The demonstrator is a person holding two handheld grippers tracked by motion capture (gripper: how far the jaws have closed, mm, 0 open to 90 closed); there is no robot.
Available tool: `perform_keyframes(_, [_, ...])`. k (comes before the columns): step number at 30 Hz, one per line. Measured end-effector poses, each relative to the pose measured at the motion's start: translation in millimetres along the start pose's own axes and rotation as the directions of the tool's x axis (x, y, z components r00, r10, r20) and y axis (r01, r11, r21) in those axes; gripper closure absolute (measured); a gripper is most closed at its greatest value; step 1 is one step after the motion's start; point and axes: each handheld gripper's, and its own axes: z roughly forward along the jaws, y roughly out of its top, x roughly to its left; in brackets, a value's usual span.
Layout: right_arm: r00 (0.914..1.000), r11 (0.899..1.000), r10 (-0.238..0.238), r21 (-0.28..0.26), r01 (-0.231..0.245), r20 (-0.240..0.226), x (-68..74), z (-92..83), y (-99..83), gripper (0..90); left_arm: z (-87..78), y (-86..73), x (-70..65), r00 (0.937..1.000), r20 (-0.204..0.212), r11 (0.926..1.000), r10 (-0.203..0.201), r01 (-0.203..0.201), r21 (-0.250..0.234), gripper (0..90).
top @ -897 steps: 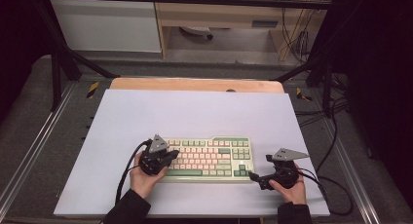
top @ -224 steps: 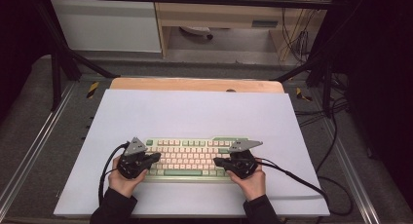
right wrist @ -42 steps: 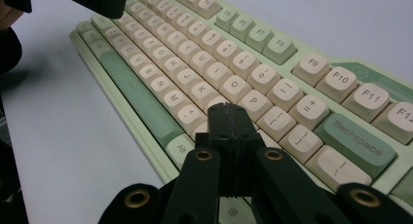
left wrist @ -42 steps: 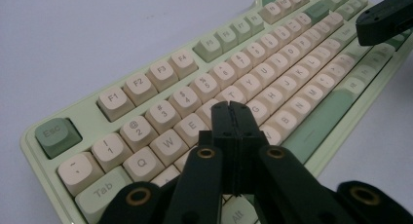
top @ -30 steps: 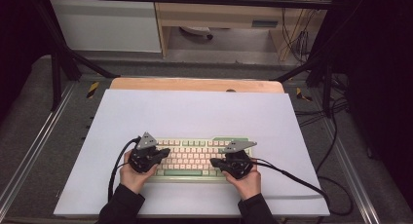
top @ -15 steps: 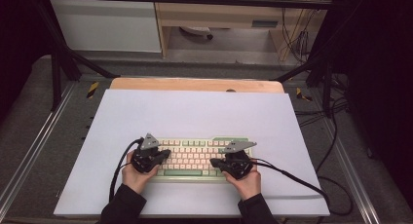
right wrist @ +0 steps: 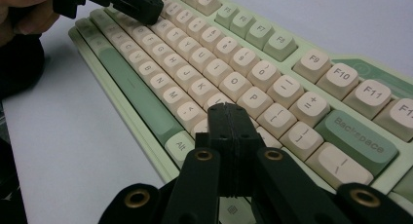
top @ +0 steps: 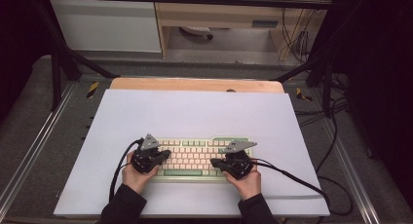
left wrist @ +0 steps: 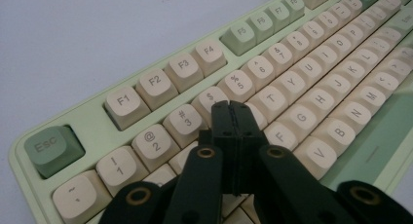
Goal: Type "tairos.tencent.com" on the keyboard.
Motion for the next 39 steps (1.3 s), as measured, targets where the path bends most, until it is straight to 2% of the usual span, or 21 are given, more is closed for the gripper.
perform_keyframes(15, [1.0000, 1.000, 0.003, -0.007, -0.003, -0.006, 0.9, 0.2, 0.6, 90.0, -13.5, 1.5, -3.9, 0.9997, 0.023, 0.9995, 0.011, -0.010, -0.028, 90.0])
perform_keyframes(23, [0.9998, 1.000, 0.007, -0.012, -0.007, -0.020, 3.5, 1.5, 2.0, 90.0, -20.5, -1.8, -1.5, 0.9995, 0.030, 0.9992, -0.003, 0.004, -0.040, 90.0])
perform_keyframes(39, [0.9977, 1.000, -0.024, 0.001, 0.024, -0.063, 28.3, 26.5, 19.4, 90.0, -26.6, -6.4, 1.9, 0.9995, 0.028, 0.9989, -0.014, 0.015, -0.045, 90.0])
